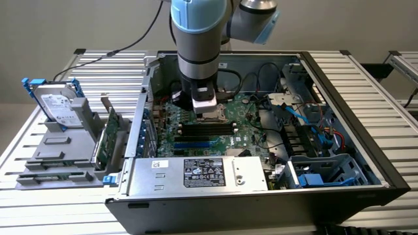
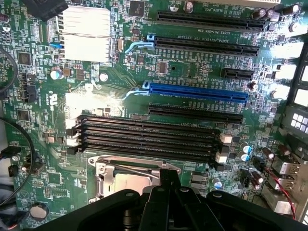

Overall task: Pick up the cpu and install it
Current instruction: 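Install the first cpu locking lever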

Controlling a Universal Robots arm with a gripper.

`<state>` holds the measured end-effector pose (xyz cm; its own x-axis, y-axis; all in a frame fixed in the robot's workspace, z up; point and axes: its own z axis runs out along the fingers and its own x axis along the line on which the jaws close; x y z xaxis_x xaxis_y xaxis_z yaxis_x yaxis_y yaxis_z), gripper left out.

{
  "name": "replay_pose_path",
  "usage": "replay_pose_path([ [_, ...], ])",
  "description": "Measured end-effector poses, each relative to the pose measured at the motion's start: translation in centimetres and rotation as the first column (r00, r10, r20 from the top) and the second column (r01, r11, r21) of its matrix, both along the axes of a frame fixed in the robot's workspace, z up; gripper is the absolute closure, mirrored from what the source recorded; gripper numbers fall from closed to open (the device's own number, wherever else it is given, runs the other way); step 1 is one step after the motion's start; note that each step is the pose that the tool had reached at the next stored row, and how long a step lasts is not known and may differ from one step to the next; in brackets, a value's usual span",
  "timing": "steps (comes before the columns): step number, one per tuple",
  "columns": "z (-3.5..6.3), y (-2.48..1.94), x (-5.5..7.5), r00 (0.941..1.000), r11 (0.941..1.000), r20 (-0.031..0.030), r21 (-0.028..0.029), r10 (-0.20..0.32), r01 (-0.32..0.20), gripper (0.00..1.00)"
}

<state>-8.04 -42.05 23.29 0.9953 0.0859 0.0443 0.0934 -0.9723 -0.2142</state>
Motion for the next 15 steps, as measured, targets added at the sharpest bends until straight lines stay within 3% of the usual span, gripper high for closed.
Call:
replay_pose_path([
  [7,-0.56,0.0,-0.3,1.0,1.0,-0.0087,-0.0007,0.003,-0.003,0.89],
  [15,-1.14,0.0,-0.8,0.9999,1.0,-0.0108,-0.0008,0.01,-0.01,0.89],
])
